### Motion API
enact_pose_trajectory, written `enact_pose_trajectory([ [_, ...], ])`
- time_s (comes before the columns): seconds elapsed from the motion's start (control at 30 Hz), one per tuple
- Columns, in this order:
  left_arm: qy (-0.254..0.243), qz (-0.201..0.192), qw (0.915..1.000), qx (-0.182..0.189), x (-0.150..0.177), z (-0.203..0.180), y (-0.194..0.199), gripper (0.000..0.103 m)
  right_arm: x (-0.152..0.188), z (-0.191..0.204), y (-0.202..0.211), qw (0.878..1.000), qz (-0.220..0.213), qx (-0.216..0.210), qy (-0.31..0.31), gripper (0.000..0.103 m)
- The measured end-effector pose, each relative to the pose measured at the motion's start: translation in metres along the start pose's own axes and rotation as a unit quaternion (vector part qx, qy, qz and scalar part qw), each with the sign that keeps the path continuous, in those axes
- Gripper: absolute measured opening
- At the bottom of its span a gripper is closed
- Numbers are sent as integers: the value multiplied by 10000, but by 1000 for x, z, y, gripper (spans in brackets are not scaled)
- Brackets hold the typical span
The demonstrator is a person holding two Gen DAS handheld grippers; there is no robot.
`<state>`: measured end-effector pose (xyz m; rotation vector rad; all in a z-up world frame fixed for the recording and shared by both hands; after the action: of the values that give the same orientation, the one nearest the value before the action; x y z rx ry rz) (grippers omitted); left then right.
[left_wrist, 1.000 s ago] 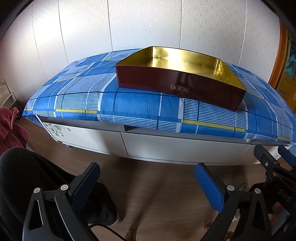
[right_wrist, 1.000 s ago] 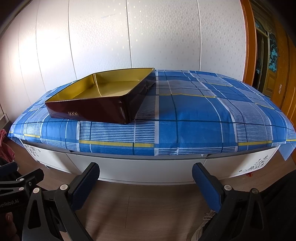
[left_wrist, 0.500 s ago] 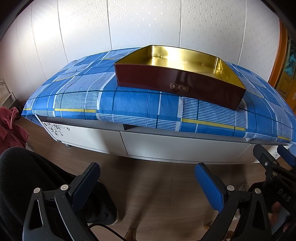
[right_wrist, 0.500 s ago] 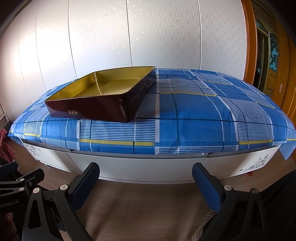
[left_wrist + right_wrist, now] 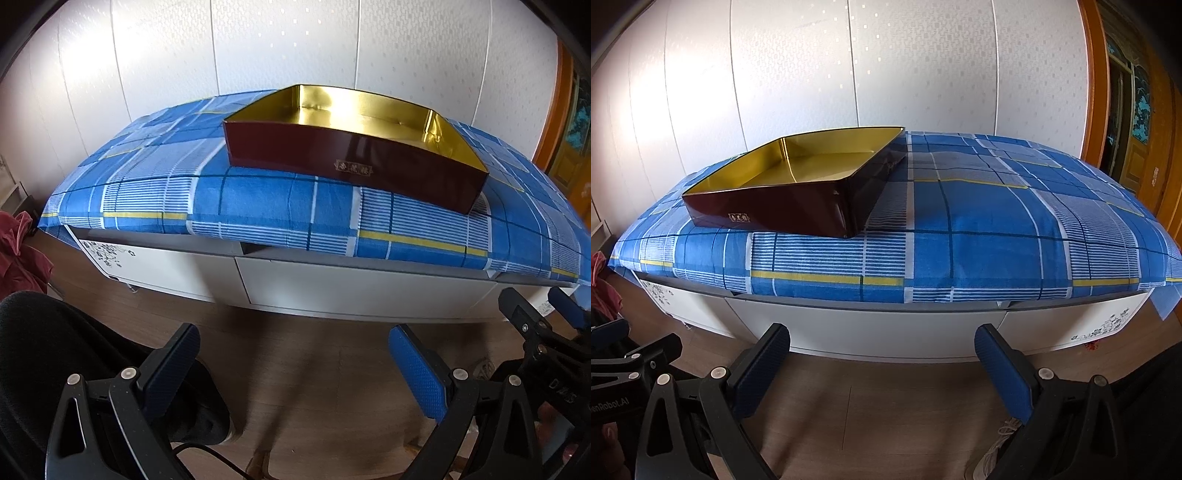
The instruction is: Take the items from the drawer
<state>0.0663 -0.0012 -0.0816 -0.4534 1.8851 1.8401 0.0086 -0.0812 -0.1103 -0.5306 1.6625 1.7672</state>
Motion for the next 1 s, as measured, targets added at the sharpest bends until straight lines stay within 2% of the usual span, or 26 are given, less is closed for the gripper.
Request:
enact_pose_trajectory([
  [0.13,-28,146,9981,600,5,-10,-2,103,6,4,-10,9995,234,9,202,102],
  [0.17,-8,120,9981,606,5,-9,-1,103,8,4,-13,9992,313,-7,241,102],
  [0.27,42,112,9995,282,4,-2,-4,103,18,5,-28,9966,707,106,415,102],
  [0.37,109,215,9996,162,5,3,-10,103,39,4,-56,9840,1409,565,930,102],
  [0.43,147,326,9992,175,8,6,-15,103,53,5,-73,9744,1817,658,1151,102],
  [0.5,182,460,9982,348,12,6,-21,103,68,6,-93,9567,2246,883,1630,102],
  [0.53,194,521,9975,447,14,5,-24,103,75,7,-104,9434,2372,1115,2033,102],
  [0.63,223,644,9950,736,18,0,-29,103,89,7,-129,9069,2558,1519,2983,102],
  [0.67,230,667,9943,805,19,-2,-30,103,91,7,-138,8911,2533,1703,3359,102],
  [0.7,249,713,9930,904,21,-4,-31,103,92,6,-143,8818,2501,1819,3562,102],
  [0.8,254,898,9888,1168,26,-14,-37,103,97,-4,-164,8339,2382,2339,4396,102],
  [0.9,120,1011,9883,1138,32,-20,-41,103,97,-21,-184,7954,2363,2643,4916,102],
  [0.97,92,1063,9865,1241,34,-25,-43,103,93,-31,-193,7849,2392,2705,5036,102],
  [1.0,122,1112,9850,1316,35,-28,-45,103,91,-36,-196,7833,2409,2736,5036,102],
])
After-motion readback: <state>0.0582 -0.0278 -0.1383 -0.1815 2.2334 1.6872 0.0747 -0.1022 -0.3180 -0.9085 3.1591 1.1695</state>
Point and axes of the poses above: each gripper's, at about its wrist camera, not at the fingertips, and y roughly against the way its jaws point, z to its left, x to its underside, the point moved 9 cm from there along -y, roughly the way its jaws point, and after that the axes turned 6 degrees about z, right-handed, at the moved point
